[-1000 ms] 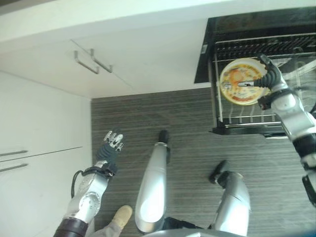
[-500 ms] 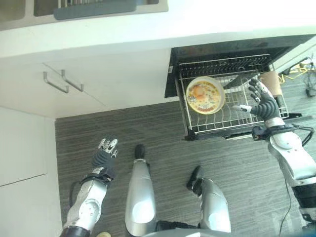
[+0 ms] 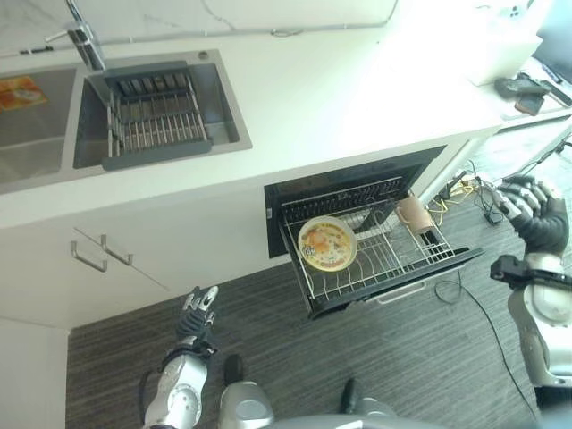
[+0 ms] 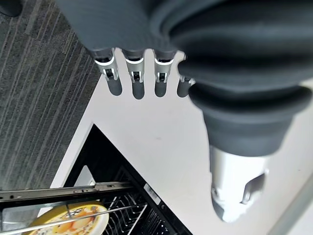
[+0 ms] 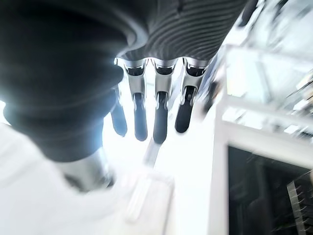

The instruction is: Place the dishes in the dishwasher.

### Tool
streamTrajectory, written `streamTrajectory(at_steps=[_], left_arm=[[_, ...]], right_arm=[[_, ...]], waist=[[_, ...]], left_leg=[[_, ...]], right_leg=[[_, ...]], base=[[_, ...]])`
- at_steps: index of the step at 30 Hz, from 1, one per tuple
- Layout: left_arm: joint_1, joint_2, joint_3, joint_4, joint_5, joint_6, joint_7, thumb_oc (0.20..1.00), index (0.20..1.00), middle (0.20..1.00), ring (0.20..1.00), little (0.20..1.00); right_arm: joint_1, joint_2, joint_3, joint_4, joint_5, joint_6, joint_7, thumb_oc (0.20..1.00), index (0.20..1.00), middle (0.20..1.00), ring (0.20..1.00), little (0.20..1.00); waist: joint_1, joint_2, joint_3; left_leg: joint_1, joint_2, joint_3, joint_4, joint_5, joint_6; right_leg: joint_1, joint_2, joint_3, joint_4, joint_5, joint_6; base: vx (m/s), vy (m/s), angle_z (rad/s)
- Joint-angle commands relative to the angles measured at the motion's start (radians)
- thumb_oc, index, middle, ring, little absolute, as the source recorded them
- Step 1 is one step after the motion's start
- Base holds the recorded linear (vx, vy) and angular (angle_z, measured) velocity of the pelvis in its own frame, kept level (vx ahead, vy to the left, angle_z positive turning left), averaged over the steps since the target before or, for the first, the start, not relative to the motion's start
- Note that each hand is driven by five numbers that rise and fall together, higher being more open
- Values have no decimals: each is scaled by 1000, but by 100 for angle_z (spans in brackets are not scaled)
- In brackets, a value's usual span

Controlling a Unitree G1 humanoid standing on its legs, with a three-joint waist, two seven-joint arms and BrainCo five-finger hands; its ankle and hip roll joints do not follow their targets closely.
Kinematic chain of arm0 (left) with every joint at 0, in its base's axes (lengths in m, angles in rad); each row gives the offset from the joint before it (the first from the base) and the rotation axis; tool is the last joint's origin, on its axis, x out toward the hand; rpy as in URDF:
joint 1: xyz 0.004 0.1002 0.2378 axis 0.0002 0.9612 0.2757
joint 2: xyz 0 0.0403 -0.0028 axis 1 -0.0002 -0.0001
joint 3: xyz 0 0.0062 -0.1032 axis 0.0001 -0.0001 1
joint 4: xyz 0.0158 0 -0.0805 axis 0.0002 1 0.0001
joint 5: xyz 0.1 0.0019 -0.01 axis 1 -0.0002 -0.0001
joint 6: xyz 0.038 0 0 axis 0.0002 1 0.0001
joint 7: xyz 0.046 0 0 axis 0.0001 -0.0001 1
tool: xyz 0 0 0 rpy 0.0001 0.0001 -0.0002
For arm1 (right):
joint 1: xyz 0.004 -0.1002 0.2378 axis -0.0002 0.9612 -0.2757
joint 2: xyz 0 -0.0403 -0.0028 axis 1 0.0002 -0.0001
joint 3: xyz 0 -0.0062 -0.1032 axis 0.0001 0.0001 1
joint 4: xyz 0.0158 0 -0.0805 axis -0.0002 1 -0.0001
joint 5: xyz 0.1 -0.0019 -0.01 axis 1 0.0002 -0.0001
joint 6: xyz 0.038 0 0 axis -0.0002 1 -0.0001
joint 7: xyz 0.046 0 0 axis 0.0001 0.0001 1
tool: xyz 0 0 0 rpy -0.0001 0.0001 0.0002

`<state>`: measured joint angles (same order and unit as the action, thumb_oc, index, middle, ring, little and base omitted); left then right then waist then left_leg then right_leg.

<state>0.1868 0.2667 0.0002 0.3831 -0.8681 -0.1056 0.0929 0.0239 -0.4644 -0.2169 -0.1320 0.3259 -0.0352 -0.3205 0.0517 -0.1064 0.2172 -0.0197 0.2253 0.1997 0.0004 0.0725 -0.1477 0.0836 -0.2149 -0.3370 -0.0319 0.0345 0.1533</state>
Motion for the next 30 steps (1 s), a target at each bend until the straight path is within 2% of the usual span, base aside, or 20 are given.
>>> streamTrajectory(at_steps=[1, 4, 5, 6, 9, 12, 16, 17, 21, 30], left_arm=[[-25, 40, 31, -32, 62, -10, -28, 1000, 1000, 1000, 1000, 1000], [-7, 34, 60, 26, 86, 5, -47, 1000, 1000, 1000, 1000, 1000], [-3, 32, 69, 30, 92, 8, -50, 1000, 1000, 1000, 1000, 1000], [6, 35, 82, 53, 100, 20, -53, 1000, 1000, 1000, 1000, 1000], [20, 32, 89, 88, 114, 17, -66, 1000, 1000, 1000, 1000, 1000], [30, 40, 94, 116, 123, 16, -76, 1000, 1000, 1000, 1000, 1000], [31, 55, 99, 121, 126, 26, -82, 1000, 1000, 1000, 1000, 1000], [31, 66, 104, 121, 128, 32, -91, 1000, 1000, 1000, 1000, 1000], [38, 81, 109, 117, 120, 42, -103, 1000, 1000, 1000, 1000, 1000], [20, 53, 68, 137, 83, -5, -70, 1000, 1000, 1000, 1000, 1000]], right_arm=[[-62, -40, -59, -51, 11, -57, -69, 200, 200, 200, 200, 200], [-52, -14, -77, 43, 50, -57, -95, 200, 200, 200, 200, 200], [-46, -8, -80, 60, 65, -65, -99, 200, 200, 200, 200, 200], [-34, 28, -88, 158, 84, -96, -122, 200, 200, 200, 200, 200], [-17, 51, -88, 273, 134, -130, -113, 200, 200, 200, 200, 200], [-12, 80, -110, 385, 269, -179, -109, 200, 200, 200, 200, 200], [-3, 103, -131, 474, 381, -197, -102, 200, 200, 200, 200, 200], [5, 112, -137, 531, 434, -227, -75, 200, 200, 200, 200, 200], [-7, 109, -145, 581, 520, -245, -25, 200, 200, 200, 200, 200], [-70, 99, -128, 644, 651, -232, 51, 200, 200, 200, 200, 200]], waist=[[21, 9, 47], [24, 29, 35], [25, 33, 36], [30, 45, 41], [38, 51, 40], [48, 57, 35], [57, 61, 41], [64, 61, 55], [69, 70, 94], [64, 80, 141]], left_leg=[[13, 58, -1, 22, -11, 32], [40, 54, -5, 47, -29, 35], [42, 52, -8, 55, -32, 36], [43, 49, -21, 94, -48, 36], [51, 45, -33, 97, -47, 34], [58, 37, -45, 95, -46, 33], [39, 27, -64, 133, -54, 31], [17, 28, -83, 184, -68, 28], [-31, 38, -109, 302, -115, 28], [-166, 64, -141, 547, -223, 19]], right_leg=[[-6, -83, -2, 45, 46, 33], [25, -88, -7, 69, 17, 32], [29, -88, -7, 78, 10, 32], [45, -91, -13, 113, -16, 28], [64, -93, -24, 118, -22, 27], [79, -91, -36, 120, -30, 27], [78, -93, -50, 159, -51, 20], [68, -98, -53, 198, -64, 14], [26, -115, -42, 315, -113, 2], [-137, -200, 7, 588, -199, -13]], base=[[93, -32, -1], [109, -16, 2], [113, -40, 3], [86, -37, 7], [80, -43, 15], [81, -26, 12], [56, -17, 16], [41, -50, 27], [33, -14, 19], [-40, 64, 3]])
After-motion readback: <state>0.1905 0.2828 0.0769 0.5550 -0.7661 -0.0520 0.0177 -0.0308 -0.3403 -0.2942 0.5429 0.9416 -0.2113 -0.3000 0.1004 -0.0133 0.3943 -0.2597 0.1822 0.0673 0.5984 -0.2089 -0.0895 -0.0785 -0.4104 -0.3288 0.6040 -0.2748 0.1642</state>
